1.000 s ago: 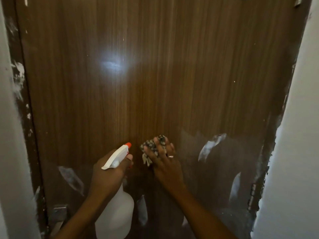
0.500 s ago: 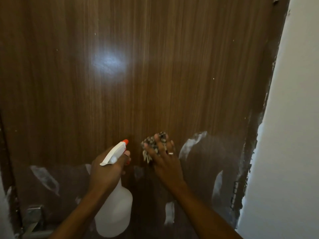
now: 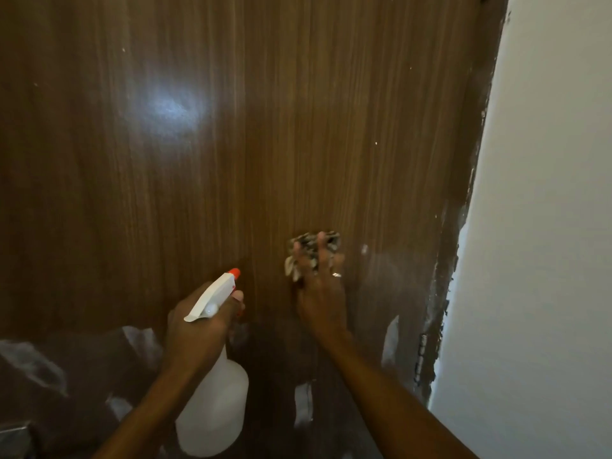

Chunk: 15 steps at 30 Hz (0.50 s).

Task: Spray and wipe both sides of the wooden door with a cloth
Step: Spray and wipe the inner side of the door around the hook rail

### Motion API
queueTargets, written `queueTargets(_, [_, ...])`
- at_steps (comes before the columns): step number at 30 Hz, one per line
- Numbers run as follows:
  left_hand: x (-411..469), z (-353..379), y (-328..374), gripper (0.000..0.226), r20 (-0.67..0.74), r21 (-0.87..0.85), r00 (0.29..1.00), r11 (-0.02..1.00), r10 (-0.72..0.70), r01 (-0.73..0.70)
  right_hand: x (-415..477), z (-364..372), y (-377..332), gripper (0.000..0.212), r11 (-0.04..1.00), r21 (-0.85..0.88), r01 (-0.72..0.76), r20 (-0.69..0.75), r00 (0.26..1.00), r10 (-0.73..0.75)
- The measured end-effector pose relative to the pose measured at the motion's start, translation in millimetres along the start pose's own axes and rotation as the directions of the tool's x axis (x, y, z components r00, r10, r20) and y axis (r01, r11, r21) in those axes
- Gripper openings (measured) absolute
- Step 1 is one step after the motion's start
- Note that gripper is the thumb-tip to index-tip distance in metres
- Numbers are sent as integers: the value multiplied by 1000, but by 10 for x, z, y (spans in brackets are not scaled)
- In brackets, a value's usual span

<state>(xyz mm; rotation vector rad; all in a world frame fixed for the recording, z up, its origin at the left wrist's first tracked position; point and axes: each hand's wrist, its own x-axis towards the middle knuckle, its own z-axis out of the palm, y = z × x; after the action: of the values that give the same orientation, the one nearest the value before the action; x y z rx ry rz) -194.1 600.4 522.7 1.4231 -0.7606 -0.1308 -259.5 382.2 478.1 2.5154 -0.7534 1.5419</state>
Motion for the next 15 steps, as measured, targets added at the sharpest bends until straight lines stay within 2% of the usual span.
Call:
queueTargets(2, [-24,61,8,64,27,14,999,999,28,-29,-322,101,92,73,997,-35,63,60,996,-61])
queueTargets(4, [-46,97,-2,70,38,9,998,999,48,-48,-582,142,304,69,999,-30,26,69,997,-24])
queueTargets(7, [-104,156,-11,68,47,-36,998,999,30,-28,-631,-11,563,91,983,25,-184,37,982,183])
queueTargets(8, [-117,183,-21,69,42,-57,999,998,20,-18,-528,-86,606,89,955,80,-286,-17,957,289])
queueTargets(10, [-118,227,-71,71,-11,-91,1000,996,-16,15,-201,-218,662,73,873,176,-456,-117,870,478])
queueTargets(11, [-118,251,-66,59,0,-96,1000,995,-23,23,-29,-274,661,67,859,165,-485,-154,848,508])
queueTargets(13, [-115,312,-40,24,75,-55,997,998,-21,25,184,-313,622,67,904,101,-414,-148,893,426])
queueTargets(15, [-105,400,-31,24,19,-48,999,998,-30,31,157,-290,568,76,980,0,-198,-70,978,198])
